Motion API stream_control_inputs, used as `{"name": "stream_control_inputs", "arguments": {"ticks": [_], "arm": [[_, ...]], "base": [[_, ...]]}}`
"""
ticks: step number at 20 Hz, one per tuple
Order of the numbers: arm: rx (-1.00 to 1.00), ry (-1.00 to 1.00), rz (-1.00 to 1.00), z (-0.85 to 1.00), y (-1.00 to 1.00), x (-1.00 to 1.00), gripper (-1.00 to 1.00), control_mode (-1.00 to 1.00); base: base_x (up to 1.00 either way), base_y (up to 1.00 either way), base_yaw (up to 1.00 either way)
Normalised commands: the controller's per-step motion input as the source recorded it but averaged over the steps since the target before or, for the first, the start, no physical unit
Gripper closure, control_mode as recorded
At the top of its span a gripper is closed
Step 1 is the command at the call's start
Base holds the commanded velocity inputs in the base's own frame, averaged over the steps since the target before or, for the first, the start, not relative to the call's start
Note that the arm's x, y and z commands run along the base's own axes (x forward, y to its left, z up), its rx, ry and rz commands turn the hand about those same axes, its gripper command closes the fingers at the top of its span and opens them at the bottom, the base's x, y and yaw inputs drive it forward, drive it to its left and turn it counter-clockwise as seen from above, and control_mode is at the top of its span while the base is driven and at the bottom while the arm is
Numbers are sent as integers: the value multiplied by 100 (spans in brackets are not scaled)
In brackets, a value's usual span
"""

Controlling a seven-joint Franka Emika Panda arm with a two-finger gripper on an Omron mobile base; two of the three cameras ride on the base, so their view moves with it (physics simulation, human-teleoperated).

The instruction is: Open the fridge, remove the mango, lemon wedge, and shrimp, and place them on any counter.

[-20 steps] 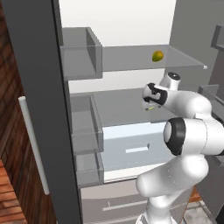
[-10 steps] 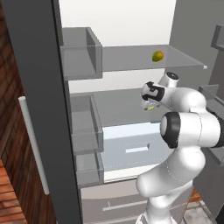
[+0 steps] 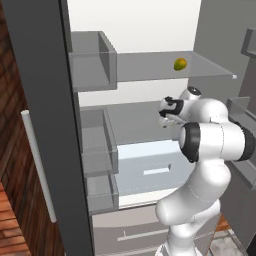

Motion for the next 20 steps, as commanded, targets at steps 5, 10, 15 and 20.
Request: {"name": "stream_control_inputs", "arguments": {"ticks": [5,10,15,20], "arm": [[0,0,0,-11,0,38,-100,-100],[0,0,1,-26,2,17,-100,-100],[0,0,2,-63,12,-18,100,-100],[-1,0,3,-66,30,-9,100,-100]], "base": [[0,0,0],[0,0,0],[0,0,0],[0,0,0]]}}
